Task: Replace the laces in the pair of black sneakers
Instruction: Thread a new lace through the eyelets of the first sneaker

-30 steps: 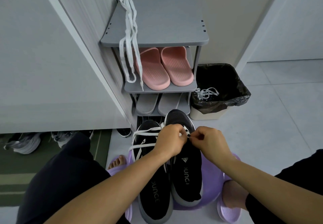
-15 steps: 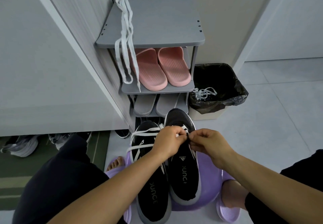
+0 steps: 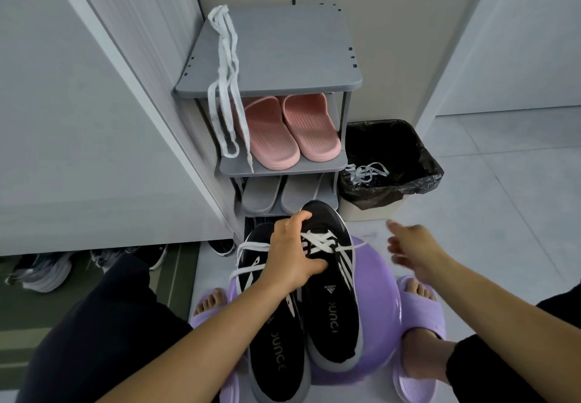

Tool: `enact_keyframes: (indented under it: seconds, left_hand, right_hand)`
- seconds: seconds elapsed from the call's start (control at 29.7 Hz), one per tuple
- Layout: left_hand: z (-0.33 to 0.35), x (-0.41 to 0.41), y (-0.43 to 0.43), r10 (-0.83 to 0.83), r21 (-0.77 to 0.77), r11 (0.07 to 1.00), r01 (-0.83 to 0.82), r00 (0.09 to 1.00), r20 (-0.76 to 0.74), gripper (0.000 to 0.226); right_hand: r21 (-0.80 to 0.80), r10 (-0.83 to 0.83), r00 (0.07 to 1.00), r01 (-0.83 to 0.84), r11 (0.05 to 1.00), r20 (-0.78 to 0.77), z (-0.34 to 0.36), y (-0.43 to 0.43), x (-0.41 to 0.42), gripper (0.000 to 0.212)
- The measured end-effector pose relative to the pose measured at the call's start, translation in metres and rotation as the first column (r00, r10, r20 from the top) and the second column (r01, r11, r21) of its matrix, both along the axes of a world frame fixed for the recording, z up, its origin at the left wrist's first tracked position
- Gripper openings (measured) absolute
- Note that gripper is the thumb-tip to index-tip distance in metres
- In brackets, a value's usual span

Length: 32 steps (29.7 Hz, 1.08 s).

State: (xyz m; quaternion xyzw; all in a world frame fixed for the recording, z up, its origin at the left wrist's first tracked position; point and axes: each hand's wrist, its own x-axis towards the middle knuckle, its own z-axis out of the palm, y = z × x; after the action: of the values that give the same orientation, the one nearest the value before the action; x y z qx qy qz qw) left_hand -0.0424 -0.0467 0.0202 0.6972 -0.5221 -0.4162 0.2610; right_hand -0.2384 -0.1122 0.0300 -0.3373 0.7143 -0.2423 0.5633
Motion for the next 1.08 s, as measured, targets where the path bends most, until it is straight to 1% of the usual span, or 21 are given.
enact_keyframes:
  seconds: [0.07,0.1,0.13,0.2,0.3,0.37,0.44,0.47,0.51,0.54,0.57,0.64,0.71,0.74,0.81,0.88,0.94,0.98,1.01,1.05,1.08]
  left_hand:
    - [0.000,-0.001,0.000,0.000,-0.007,1.000,0.000,1.000,0.010,0.081]
    - [0.001,-0.002,0.000,0.004,-0.007,1.000,-0.004,1.000,0.016,0.079]
    - [0.001,-0.003,0.000,0.011,-0.006,1.000,-0.010,1.000,0.023,0.077]
    - [0.002,-0.005,0.000,0.021,-0.005,1.000,-0.021,0.999,0.029,0.075]
    - [0.002,-0.005,0.001,0.019,-0.012,1.000,-0.018,0.999,0.035,0.075]
    - [0.001,-0.004,0.002,0.014,-0.010,1.000,-0.013,0.999,0.047,0.075]
    - [0.001,-0.003,0.003,0.031,-0.014,0.999,-0.030,0.998,0.051,0.075]
    - [0.002,-0.001,0.004,0.048,-0.026,0.999,-0.047,0.997,0.062,0.074]
    - [0.003,0.000,0.005,0.062,-0.041,0.997,-0.058,0.994,0.093,0.073]
    - [0.004,-0.001,0.005,0.072,-0.052,0.997,-0.065,0.987,0.141,0.072]
    - [0.005,0.000,0.006,0.082,-0.062,0.995,-0.071,0.979,0.186,0.071]
    - [0.007,-0.001,0.007,0.096,-0.070,0.994,-0.083,0.974,0.207,0.071]
    - [0.007,-0.003,0.007,0.093,-0.061,0.995,-0.083,0.978,0.186,0.072]
    - [0.008,-0.003,0.007,0.089,-0.055,0.995,-0.081,0.981,0.175,0.072]
    - [0.009,-0.004,0.007,0.090,-0.047,0.995,-0.083,0.983,0.163,0.070]
    - [0.009,-0.002,0.008,0.105,-0.049,0.994,-0.099,0.981,0.163,0.068]
    - [0.009,0.000,0.010,0.113,-0.056,0.993,-0.105,0.980,0.165,0.067]
    - [0.010,0.001,0.011,0.114,-0.063,0.993,-0.105,0.978,0.175,0.066]
    - [0.010,0.002,0.012,0.116,-0.071,0.992,-0.104,0.976,0.185,0.067]
    - [0.010,0.003,0.012,0.117,-0.080,0.991,-0.103,0.974,0.192,0.068]
    - [0.010,0.004,0.012,0.117,-0.086,0.991,-0.102,0.974,0.193,0.069]
  right_hand:
    - [0.099,0.201,0.976,-0.208,0.973,0.078,0.004,0.019,0.022,0.033]
    - [0.102,0.263,0.955,-0.277,0.955,0.135,0.006,0.027,0.032,0.034]
    - [0.070,0.308,0.938,-0.322,0.944,0.161,0.006,0.032,0.039,0.034]
    - [-0.039,0.350,0.926,-0.348,0.937,0.139,0.004,0.033,0.045,0.034]
    - [-0.072,0.306,0.935,-0.298,0.952,0.178,0.000,0.032,0.048,0.030]
    - [-0.077,0.266,0.956,-0.258,0.963,0.127,-0.003,0.026,0.044,0.030]
    - [-0.096,0.149,0.989,-0.147,0.984,0.015,-0.003,0.012,0.030,0.028]
    - [-0.098,0.063,0.998,-0.064,0.993,-0.012,-0.002,0.005,0.021,0.025]
    - [-0.083,-0.017,1.000,0.017,0.996,-0.001,-0.002,-0.001,0.012,0.023]
    - [-0.043,-0.058,0.998,0.060,0.997,0.039,-0.002,-0.002,0.007,0.024]
    - [0.016,-0.046,0.994,0.045,0.999,0.100,-0.002,0.001,0.008,0.026]
    - [0.095,0.075,0.968,-0.100,0.990,0.239,-0.007,0.015,0.021,0.030]
    - [0.068,0.183,0.927,-0.215,0.974,0.326,-0.006,0.025,0.038,0.026]
    - [0.034,0.210,0.918,-0.234,0.972,0.335,-0.005,0.026,0.043,0.025]
    - [-0.013,0.238,0.923,-0.246,0.969,0.302,-0.005,0.022,0.044,0.026]
    - [-0.038,0.240,0.951,-0.237,0.971,0.197,-0.006,0.014,0.038,0.027]
    - [-0.081,0.154,0.988,-0.151,0.985,0.031,-0.010,0.000,0.022,0.026]
    - [-0.102,0.060,0.998,-0.062,0.993,-0.024,-0.011,-0.006,0.012,0.026]
    - [-0.098,-0.031,0.999,0.028,0.995,-0.035,-0.011,-0.012,0.002,0.025]
    - [-0.063,-0.090,0.996,0.089,0.994,-0.005,-0.011,-0.014,-0.006,0.025]
    - [0.000,-0.090,0.995,0.090,0.996,0.052,-0.009,-0.012,-0.007,0.025]
